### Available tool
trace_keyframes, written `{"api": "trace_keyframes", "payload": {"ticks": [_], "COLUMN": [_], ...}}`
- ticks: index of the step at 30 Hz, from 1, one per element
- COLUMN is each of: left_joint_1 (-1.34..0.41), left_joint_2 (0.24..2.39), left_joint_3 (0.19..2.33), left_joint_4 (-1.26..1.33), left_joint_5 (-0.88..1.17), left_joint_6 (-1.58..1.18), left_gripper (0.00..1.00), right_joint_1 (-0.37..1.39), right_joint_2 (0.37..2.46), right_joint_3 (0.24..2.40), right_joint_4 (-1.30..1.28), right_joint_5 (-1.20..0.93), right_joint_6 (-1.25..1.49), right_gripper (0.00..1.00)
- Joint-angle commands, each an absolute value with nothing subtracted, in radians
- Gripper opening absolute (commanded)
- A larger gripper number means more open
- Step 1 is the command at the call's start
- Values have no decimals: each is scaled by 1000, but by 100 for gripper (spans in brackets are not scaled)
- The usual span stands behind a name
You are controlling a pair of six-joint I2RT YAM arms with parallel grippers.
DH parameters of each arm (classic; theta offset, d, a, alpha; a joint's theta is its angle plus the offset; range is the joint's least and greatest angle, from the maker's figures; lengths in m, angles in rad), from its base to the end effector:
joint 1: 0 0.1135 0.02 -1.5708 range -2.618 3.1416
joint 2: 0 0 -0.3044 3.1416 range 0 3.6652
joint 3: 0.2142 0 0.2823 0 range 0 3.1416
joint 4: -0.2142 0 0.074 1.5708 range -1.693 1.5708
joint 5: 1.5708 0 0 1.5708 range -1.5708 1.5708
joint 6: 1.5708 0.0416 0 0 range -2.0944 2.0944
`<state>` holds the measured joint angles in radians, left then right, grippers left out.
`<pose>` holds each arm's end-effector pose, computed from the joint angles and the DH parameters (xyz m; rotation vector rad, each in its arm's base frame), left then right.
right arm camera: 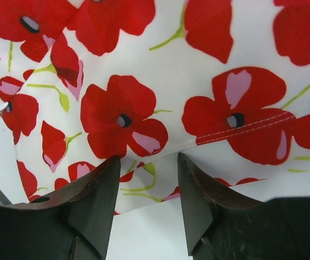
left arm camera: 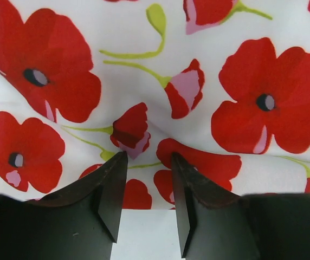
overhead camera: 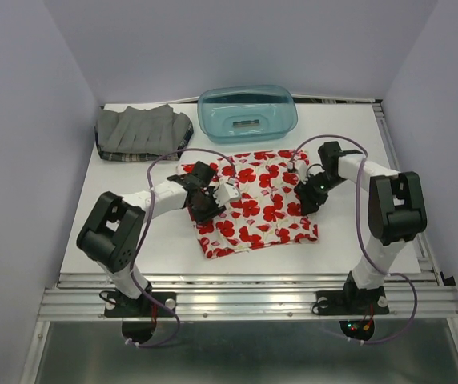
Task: Fold and stack the skirts
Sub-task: Flatten the skirt out
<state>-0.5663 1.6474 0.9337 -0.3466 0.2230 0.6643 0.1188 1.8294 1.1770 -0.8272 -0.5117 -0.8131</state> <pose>0.2880 -0.1940 0.1818 1.5689 2.0874 -0.2585 0.3585 0.0633 0.1782 -1.2933 2.4972 0.6480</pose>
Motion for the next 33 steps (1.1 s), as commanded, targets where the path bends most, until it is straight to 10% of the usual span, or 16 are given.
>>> {"api": "trace_keyframes", "payload": {"ticks": [1, 11, 18, 33], "left_joint_1": [-535, -428, -325, -411], "left_joint_2": [1742, 1826, 1611, 1572], "left_joint_3": [952, 1302, 1287, 1048], "left_joint_4": [-365, -399, -419, -617], "left_joint_5": [129, 257, 274, 322], "left_joint_6": [683, 625, 597, 617], "left_gripper": [48, 57, 62, 39], "right_joint_1": [169, 598, 488, 264], "right_joint_2": [1856, 1789, 1759, 1996], "right_joint_3": [1112, 1156, 1451, 1478], "right_joint_4": [-980, -1208, -1290, -1009], "right_joint_5": [-451, -812, -933, -436], "right_joint_6": [-868, -844, -807, -850], "right_gripper": [52, 53, 62, 35]}}
